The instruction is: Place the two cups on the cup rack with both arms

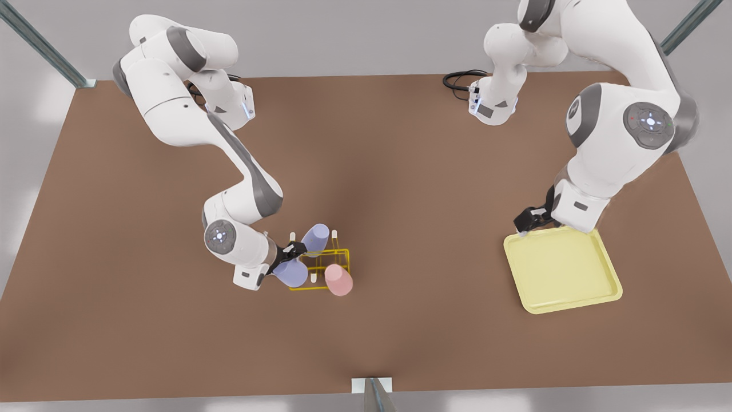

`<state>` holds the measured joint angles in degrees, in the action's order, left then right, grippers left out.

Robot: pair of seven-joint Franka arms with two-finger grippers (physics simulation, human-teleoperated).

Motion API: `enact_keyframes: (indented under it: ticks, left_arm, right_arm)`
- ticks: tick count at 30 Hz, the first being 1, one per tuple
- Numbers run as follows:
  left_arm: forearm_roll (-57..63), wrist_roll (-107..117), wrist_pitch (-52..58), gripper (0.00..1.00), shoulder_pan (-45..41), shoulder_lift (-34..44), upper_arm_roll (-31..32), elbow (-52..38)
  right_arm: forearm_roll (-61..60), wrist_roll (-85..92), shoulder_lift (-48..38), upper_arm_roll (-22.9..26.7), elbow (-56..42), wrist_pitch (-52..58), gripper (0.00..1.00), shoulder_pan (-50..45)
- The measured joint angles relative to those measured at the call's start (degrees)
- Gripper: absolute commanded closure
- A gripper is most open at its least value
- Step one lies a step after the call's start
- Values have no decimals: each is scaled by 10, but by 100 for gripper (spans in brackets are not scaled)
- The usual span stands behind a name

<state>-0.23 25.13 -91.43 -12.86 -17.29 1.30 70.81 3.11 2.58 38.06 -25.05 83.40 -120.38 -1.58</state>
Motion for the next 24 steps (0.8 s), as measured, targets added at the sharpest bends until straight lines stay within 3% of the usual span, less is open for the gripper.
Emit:
enact_keyframes:
  ticks: [2,8,14,18,24]
  left_arm:
    - [13,-23,25,0,17,12,35,37]
    - [18,-77,54,0,51,-23,31,37]
    - [18,-127,62,0,54,-29,30,29]
    - [16,-157,84,0,55,-33,30,18]
    - [18,-191,100,0,55,-36,29,17]
  right_arm:
    - [1,0,1,0,0,1,0,0]
    - [0,0,2,0,-18,4,0,-1]
    - [-11,-3,-10,3,-162,94,0,21]
    - [74,-13,-54,94,-177,209,0,90]
    - [87,-26,-244,145,-69,330,0,107]
